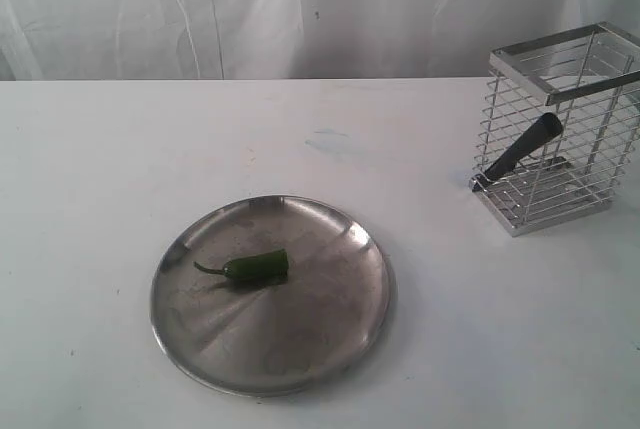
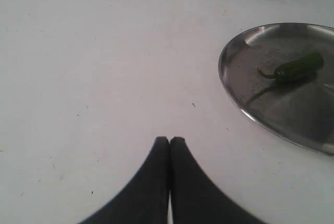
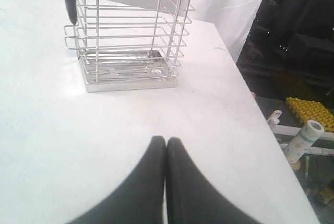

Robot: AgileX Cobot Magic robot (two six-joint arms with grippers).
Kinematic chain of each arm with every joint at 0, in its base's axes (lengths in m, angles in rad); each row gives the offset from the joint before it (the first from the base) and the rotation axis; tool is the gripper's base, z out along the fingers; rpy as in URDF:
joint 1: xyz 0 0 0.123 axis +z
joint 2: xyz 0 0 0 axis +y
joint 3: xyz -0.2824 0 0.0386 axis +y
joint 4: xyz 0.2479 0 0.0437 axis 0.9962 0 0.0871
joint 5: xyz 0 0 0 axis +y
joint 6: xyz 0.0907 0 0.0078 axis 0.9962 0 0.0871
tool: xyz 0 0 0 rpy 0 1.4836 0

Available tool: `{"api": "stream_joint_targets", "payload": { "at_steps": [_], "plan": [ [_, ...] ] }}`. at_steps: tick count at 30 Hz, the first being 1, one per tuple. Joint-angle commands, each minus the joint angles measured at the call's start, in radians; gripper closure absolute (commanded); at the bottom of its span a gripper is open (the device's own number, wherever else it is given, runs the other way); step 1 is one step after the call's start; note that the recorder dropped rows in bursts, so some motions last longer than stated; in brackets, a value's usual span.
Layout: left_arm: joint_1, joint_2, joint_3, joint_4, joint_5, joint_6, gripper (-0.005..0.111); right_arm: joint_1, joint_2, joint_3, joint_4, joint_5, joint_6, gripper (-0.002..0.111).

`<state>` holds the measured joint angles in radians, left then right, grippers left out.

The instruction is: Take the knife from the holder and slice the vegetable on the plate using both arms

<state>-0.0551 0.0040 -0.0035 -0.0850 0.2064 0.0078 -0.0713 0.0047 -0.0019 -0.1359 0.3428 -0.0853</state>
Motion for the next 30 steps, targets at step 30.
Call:
{"api": "stream_joint_targets", "payload": {
  "at_steps": [30],
  "plan": [
    [-0.007,-0.004,0.004,-0.003,0.004,0.001,0.107,0.001,-0.005,0.002,0.577,-0.261,0.562,0.108]
  ]
}}
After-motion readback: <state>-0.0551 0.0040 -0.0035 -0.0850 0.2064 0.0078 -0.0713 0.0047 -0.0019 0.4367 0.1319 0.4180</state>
